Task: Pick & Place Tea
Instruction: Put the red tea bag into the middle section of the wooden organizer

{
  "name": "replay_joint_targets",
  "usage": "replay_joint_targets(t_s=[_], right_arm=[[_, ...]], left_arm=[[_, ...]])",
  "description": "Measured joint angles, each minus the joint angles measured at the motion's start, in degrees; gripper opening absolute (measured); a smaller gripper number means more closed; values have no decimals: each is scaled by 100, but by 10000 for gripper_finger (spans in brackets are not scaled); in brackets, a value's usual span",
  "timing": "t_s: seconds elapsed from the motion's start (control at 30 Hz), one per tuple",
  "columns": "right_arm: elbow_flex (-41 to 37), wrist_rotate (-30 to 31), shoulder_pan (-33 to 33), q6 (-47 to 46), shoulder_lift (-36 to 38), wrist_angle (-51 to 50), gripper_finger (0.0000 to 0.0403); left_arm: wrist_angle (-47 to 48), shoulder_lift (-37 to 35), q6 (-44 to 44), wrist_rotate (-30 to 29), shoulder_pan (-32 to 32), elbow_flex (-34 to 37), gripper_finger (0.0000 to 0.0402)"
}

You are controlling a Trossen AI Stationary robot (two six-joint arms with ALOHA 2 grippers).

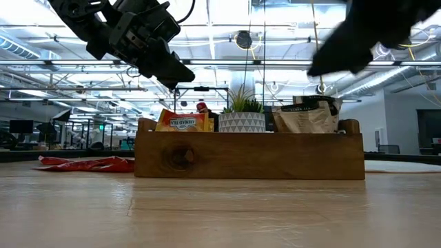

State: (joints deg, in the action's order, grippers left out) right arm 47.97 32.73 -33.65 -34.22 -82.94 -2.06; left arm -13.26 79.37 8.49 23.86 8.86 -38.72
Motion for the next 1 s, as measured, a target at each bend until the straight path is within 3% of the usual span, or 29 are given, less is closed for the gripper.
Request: replay_joint_targets(t_s=[0.17,0.3,0.37,0.43,0.53,0.67,0.73,1.0], right_arm=[[-9,62,-57,1213,403,584,189],[-341,172,-5,2523,437,1855,185],[-598,162,87,3101,394,2636,184],[-855,160,223,3407,361,3304,184],[-1202,162,458,3659,361,3954,188],[-1578,159,784,3969,361,4491,189],[-1681,160,937,3945,367,4582,187],[-1749,151,1226,3945,365,4639,187]], left_arm=[[600,0,-75,-293,-5,-2,42],[1829,0,237,-2101,-80,-2,64],[2363,41,-28,-3141,-122,-2,91],[2753,168,-587,-3771,-135,-2,126],[3284,179,-1070,-3820,-95,4,186],[3502,177,-1593,-3165,-64,2,253],[3453,177,-1738,-3143,-68,-2,277],[3281,813,-1729,-3313,114,-13,300]])
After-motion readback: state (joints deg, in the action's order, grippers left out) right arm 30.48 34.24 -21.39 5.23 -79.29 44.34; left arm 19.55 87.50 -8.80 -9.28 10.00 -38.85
